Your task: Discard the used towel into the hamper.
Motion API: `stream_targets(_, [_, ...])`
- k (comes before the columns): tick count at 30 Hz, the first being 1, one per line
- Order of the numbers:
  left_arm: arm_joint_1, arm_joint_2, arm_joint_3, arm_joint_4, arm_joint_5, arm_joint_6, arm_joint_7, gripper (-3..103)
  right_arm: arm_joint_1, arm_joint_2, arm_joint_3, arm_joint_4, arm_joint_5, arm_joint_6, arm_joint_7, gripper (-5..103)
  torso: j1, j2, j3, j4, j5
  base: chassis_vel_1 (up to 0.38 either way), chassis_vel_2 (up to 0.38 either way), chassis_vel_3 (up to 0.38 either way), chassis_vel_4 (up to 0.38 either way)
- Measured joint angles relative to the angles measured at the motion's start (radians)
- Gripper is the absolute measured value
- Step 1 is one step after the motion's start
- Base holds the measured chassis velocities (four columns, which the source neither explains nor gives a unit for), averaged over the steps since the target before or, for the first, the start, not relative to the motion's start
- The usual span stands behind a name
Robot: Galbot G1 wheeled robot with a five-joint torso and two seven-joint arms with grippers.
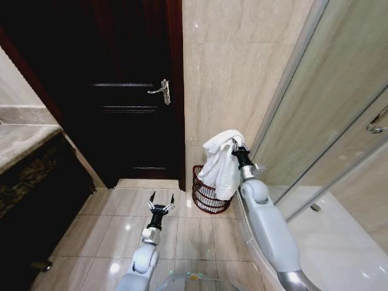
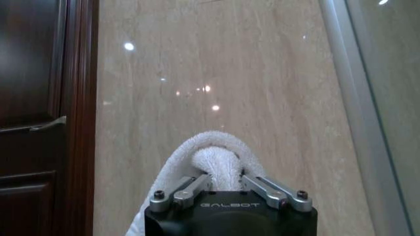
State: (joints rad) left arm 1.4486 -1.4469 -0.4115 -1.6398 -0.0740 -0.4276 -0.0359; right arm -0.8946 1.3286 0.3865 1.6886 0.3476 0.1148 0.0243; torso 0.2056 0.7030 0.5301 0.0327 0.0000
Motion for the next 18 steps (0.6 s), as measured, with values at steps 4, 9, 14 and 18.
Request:
stream_targets(4, [0.001,0.000,0.000,0.000,0.000,0.000,0.000,100,-0.030,0.004,0.011,0.018,-0.010,0.006,0.000,8,0.001,0.001,0.001,0.0000,0.0000,0.000,0.000,0.000,0.000])
stream_targets(9, [0.003,0.001,-0.001,0.003,0.000,-0.001,0.001,100,-0.087,0.018,0.026,0.063,-0.028,0.018,0.000,8,0.001,0.003,0.001,0.0000,0.0000,0.000,0.000,0.000,0.000])
stream_targets(14, [0.002,-0.002,0.002,0.003,0.004,-0.001,0.001,100,-0.122,0.022,0.034,0.100,-0.034,0.022,0.001,8,0.002,0.004,0.002,0.0000,0.0000,0.000,0.000,0.000,0.000])
stream_targets(18, [0.002,-0.003,0.004,0.003,0.006,-0.001,0.002,100,-0.138,0.022,0.040,0.120,-0.035,0.024,0.000,8,0.002,0.004,0.002,0.0000,0.0001,0.000,0.000,0.000,0.000])
